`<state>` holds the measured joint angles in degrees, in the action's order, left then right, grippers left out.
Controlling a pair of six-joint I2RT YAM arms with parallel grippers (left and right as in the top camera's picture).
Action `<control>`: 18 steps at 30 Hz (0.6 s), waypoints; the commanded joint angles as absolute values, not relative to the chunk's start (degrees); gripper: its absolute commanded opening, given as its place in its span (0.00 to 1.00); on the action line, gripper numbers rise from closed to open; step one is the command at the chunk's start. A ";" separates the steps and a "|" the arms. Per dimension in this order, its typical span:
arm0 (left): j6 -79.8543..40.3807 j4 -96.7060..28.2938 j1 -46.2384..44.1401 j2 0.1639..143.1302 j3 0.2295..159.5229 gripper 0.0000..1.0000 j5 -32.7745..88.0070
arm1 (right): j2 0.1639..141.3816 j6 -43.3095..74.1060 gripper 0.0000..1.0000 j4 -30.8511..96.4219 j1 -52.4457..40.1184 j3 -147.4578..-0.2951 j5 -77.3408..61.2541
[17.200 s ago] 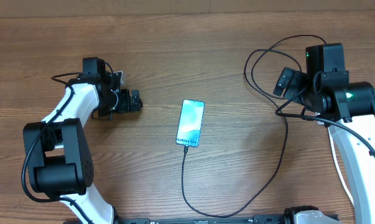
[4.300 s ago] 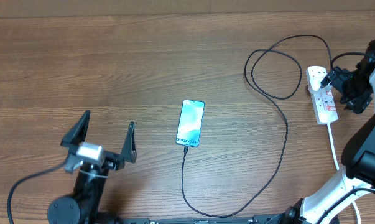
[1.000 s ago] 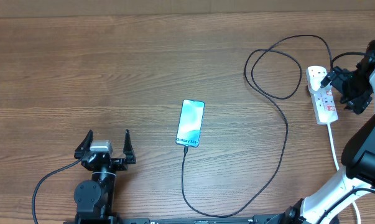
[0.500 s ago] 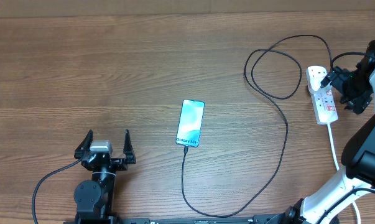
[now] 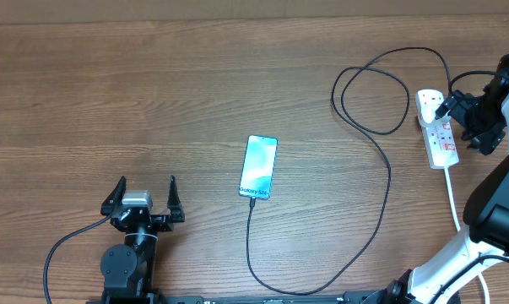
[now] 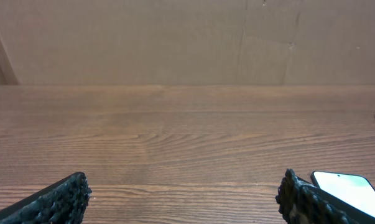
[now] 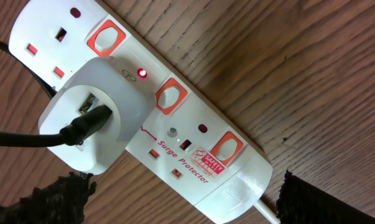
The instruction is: Plug charger to phone and switch on socket
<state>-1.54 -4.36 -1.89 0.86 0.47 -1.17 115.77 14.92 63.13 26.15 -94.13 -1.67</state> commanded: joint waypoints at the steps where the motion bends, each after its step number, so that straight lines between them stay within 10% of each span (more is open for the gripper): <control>1: -1.28 -4.27 -1.89 0.34 0.27 0.99 -1.91 | 114.10 14.52 1.00 63.07 26.15 -95.22 -1.80; 18: -1.28 -4.27 -1.89 0.34 0.27 0.99 -1.91 | 112.18 14.52 1.00 63.07 25.63 -95.22 -1.80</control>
<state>-1.54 -4.36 -1.89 0.86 0.47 -1.17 115.66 14.92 63.11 26.15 -94.13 -1.69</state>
